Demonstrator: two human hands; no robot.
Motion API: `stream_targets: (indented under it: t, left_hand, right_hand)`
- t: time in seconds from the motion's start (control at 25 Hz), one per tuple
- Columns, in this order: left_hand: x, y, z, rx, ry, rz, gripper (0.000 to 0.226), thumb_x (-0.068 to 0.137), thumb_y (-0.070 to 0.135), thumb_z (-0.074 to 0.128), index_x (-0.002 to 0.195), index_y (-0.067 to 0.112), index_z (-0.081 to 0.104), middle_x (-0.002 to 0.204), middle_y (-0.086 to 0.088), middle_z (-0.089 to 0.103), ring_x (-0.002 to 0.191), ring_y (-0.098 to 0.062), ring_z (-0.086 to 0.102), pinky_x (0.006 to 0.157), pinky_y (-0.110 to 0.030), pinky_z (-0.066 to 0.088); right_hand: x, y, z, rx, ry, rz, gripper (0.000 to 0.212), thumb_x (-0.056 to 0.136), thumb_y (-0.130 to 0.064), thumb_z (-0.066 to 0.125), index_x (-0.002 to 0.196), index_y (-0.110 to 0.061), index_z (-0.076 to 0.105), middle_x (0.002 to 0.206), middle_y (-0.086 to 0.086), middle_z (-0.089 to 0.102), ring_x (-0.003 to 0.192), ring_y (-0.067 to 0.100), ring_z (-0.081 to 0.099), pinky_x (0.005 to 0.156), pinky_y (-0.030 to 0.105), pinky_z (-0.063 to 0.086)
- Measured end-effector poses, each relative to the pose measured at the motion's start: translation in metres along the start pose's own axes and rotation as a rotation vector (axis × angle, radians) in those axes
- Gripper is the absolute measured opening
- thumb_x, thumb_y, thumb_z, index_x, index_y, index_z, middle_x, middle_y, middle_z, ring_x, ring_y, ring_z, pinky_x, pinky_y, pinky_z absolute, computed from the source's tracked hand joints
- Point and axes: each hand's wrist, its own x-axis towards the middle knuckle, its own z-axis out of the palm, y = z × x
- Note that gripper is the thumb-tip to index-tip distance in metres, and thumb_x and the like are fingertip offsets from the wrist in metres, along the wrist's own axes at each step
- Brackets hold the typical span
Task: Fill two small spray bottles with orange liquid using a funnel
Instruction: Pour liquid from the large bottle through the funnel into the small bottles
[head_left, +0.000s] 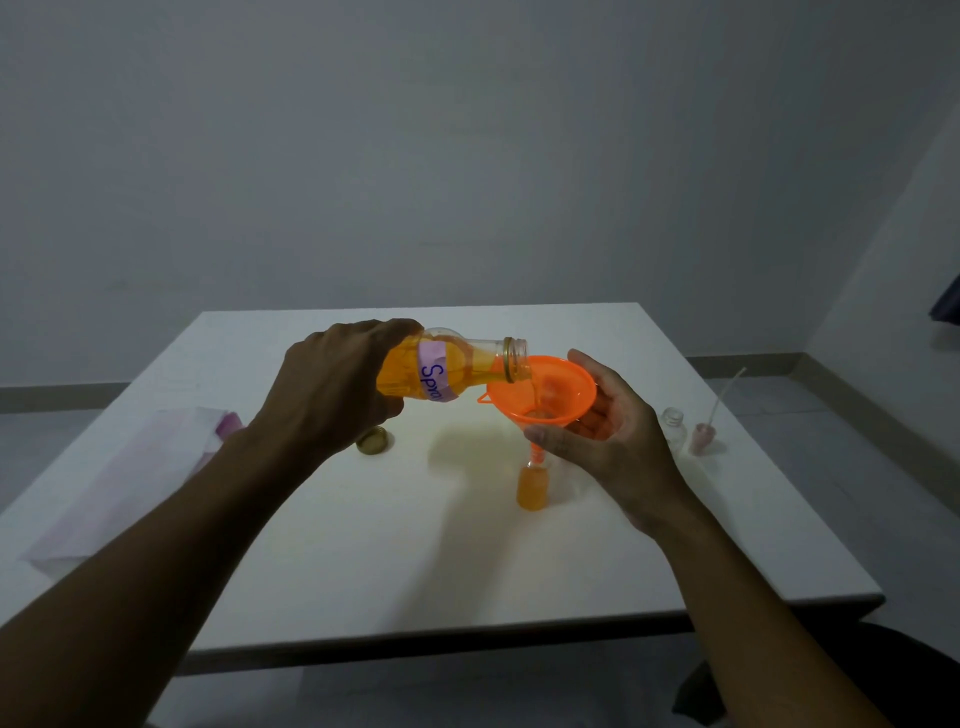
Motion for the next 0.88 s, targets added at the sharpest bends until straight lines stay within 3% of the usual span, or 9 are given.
stream_targets:
  t: [0.12, 0.48, 0.72, 0.88]
  left_hand:
    - [0.0004, -0.0002, 0.0, -0.001, -0.002, -0.003, 0.07, 0.064, 0.021, 0.083, 0.128, 0.023, 0.056, 0.108, -0.006, 0.07, 0.089, -0.033, 0.066, 0.071, -0.039, 0.052]
    - [0.0004, 0.0014, -0.0015, 0.013, 0.009, 0.009, 0.069, 0.065, 0.019, 0.081, 0.128, 0.022, 0.056, 0.107, -0.006, 0.07, 0.088, -0.033, 0.065, 0.068, -0.035, 0.047]
    - [0.0005, 0.0018, 0.0025, -0.035, -0.021, -0.008, 0.07, 0.065, 0.021, 0.083, 0.129, 0.022, 0.054, 0.109, -0.007, 0.07, 0.09, -0.033, 0.066, 0.073, -0.042, 0.055]
    - [-0.0029, 0.0024, 0.0054, -0.095, -0.026, -0.043, 0.069, 0.064, 0.025, 0.084, 0.127, 0.022, 0.055, 0.106, -0.005, 0.071, 0.087, -0.03, 0.066, 0.072, -0.04, 0.055]
  right_hand:
    - [0.0007, 0.0001, 0.0, -0.004, -0.004, 0.001, 0.098, 0.061, -0.038, 0.091, 0.146, -0.031, 0.042, 0.14, -0.007, 0.055, 0.125, 0.012, 0.058, 0.094, 0.027, 0.057]
    - [0.0013, 0.0012, -0.0006, 0.029, 0.0, 0.011, 0.101, 0.06, -0.036, 0.091, 0.147, -0.029, 0.043, 0.14, -0.004, 0.057, 0.125, 0.014, 0.06, 0.099, 0.036, 0.056]
    - [0.0011, 0.0002, -0.001, 0.026, 0.007, 0.017, 0.104, 0.056, -0.043, 0.09, 0.148, -0.029, 0.042, 0.14, -0.004, 0.056, 0.125, 0.015, 0.059, 0.099, 0.042, 0.056]
    - [0.0027, -0.0017, -0.0009, 0.049, 0.016, 0.022, 0.102, 0.057, -0.04, 0.092, 0.147, -0.03, 0.044, 0.139, -0.005, 0.057, 0.124, 0.015, 0.06, 0.098, 0.042, 0.056]
